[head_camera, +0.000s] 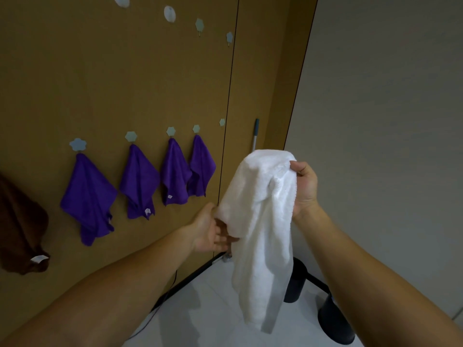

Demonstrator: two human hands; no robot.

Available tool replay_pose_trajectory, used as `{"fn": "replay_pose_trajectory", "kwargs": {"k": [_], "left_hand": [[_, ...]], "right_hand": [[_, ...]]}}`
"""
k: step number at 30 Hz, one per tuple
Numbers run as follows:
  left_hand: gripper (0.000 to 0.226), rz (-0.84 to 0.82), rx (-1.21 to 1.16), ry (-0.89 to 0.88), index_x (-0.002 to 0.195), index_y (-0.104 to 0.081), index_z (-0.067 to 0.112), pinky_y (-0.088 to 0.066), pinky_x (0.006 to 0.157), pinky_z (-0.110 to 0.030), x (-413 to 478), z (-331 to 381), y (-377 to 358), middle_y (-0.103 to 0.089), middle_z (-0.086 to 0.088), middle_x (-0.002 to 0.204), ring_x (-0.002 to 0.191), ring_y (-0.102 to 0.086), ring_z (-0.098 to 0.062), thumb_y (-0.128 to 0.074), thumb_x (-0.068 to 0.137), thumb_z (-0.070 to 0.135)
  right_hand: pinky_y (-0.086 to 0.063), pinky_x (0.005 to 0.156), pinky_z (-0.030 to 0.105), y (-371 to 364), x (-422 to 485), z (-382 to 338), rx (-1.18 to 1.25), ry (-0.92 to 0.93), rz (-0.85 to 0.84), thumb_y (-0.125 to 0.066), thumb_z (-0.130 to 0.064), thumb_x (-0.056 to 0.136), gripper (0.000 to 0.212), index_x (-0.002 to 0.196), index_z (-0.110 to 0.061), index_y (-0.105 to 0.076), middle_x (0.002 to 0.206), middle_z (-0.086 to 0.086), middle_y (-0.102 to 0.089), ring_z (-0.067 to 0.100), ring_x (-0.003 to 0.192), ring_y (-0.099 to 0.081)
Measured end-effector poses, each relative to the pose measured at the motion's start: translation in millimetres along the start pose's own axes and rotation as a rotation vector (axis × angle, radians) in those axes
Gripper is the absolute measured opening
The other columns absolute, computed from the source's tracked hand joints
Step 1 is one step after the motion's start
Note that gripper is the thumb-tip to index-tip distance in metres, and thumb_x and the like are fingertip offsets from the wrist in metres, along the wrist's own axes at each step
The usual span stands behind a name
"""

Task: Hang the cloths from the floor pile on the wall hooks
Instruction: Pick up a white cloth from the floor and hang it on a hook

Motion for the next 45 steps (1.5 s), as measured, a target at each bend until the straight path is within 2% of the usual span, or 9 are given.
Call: {"fn": "replay_pose_trajectory", "kwargs": {"k": [5, 10, 16, 24, 28, 32, 36, 40, 45], "left_hand": [[0.027, 0.063, -0.018, -0.237, 0.101, -0.069, 0.01, -0.048, 0.096, -0.047, -5.6, 39.9, 2.1, -0.071, -0.011, 0.102, 0.097, -0.065, -0.03, -0.053, 0.088, 0.027], [0.011, 0.187, -0.109, -0.365, 0.076, -0.055, 0.014, -0.045, 0.082, -0.037, -22.5, 98.8, 42.1, -0.056, -0.008, 0.079, 0.08, -0.057, -0.025, -0.056, 0.084, 0.022], [0.025, 0.353, 0.196, -0.328, 0.075, -0.062, 0.008, -0.053, 0.074, -0.039, -48.2, 140.4, 87.3, -0.066, -0.012, 0.065, 0.068, -0.063, -0.031, -0.057, 0.082, 0.031], [0.018, 0.386, 0.551, -0.27, 0.049, -0.046, 0.018, -0.041, 0.05, -0.03, -69.9, 153.1, 109.7, -0.049, -0.002, 0.052, 0.052, -0.049, -0.017, -0.058, 0.061, 0.018], [0.005, 0.385, 0.553, -0.376, 0.078, -0.06, 0.004, -0.048, 0.069, -0.036, -69.6, 167.6, 125.2, -0.058, -0.012, 0.084, 0.081, -0.057, -0.022, -0.058, 0.077, 0.009], [0.029, 0.506, 0.567, -0.49, 0.119, -0.061, 0.006, -0.048, 0.089, -0.038, -73.3, 174.4, 148.3, -0.059, -0.007, 0.116, 0.11, -0.055, -0.024, -0.057, 0.091, 0.012], [0.021, 0.58, 0.635, -0.548, 0.11, -0.065, 0.016, -0.047, 0.078, -0.031, -74.9, 176.5, 162.2, -0.06, -0.006, 0.115, 0.106, -0.055, -0.023, -0.051, 0.095, 0.011], [0.023, 0.666, 0.602, -0.58, 0.113, -0.064, 0.012, -0.046, 0.07, -0.027, -78.2, 176.7, 170.7, -0.059, -0.008, 0.115, 0.102, -0.054, -0.021, -0.047, 0.097, 0.01], [0.024, 0.706, 0.728, -0.608, 0.111, -0.065, 0.011, -0.042, 0.087, -0.031, -78.8, 177.0, 165.8, -0.056, -0.003, 0.115, 0.104, -0.049, -0.019, -0.044, 0.099, 0.012]], "right_hand": [[-0.055, 0.083, 0.045, 21.9, 0.1, -3.2, -0.04, -0.03, 0.043, -0.051, -0.03, 0.077, 0.041, 0.101, -0.005, -0.074, 0.099, 0.016, -0.07, 0.033, 0.09, -0.069], [-0.043, 0.101, 0.054, 85.3, -1.3, 5.2, -0.154, -0.178, 0.316, -0.046, -0.064, 0.088, 0.074, 0.128, -0.003, -0.058, 0.126, 0.023, -0.061, 0.041, 0.116, -0.059], [-0.057, 0.069, 0.037, 133.9, -10.6, -10.3, -0.443, -0.13, 0.602, -0.062, -0.021, 0.092, 0.037, 0.124, -0.002, -0.06, 0.114, 0.015, -0.069, 0.03, 0.096, -0.069], [-0.058, 0.062, 0.033, 107.8, -10.0, 13.8, -0.337, -0.206, 0.356, -0.06, -0.005, 0.061, 0.039, 0.099, -0.001, -0.06, 0.091, 0.014, -0.071, 0.025, 0.079, -0.071], [-0.058, 0.063, 0.032, 104.4, -3.4, 21.1, -0.349, -0.175, 0.354, -0.054, 0.003, 0.06, 0.045, 0.104, 0.001, -0.06, 0.098, 0.015, -0.069, 0.027, 0.083, -0.07], [-0.056, 0.058, 0.029, 101.6, 3.5, 19.2, -0.267, -0.127, 0.313, -0.064, -0.002, 0.063, 0.021, 0.084, -0.008, -0.066, 0.08, 0.01, -0.069, 0.02, 0.067, -0.071], [-0.058, 0.067, 0.031, 102.8, 11.5, 22.0, -0.459, -0.132, 0.331, -0.069, -0.015, 0.085, 0.032, 0.117, -0.01, -0.062, 0.108, 0.008, -0.069, 0.023, 0.094, -0.07], [-0.054, 0.062, 0.03, 109.4, 11.2, 25.0, -0.63, -0.135, 0.419, -0.066, -0.014, 0.089, 0.017, 0.105, -0.011, -0.068, 0.107, 0.01, -0.069, 0.025, 0.093, -0.067], [-0.051, 0.059, 0.031, 122.0, 9.4, 29.3, -0.793, -0.157, 0.475, -0.061, -0.015, 0.092, 0.007, 0.098, -0.013, -0.065, 0.102, 0.01, -0.066, 0.025, 0.088, -0.064]]}}
Point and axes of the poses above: each hand's wrist, its own x-axis towards the middle knuckle, its own y-axis out of the back of the hand, z = x × y, the point moved 8 cm from there along x, towards the middle knuckle
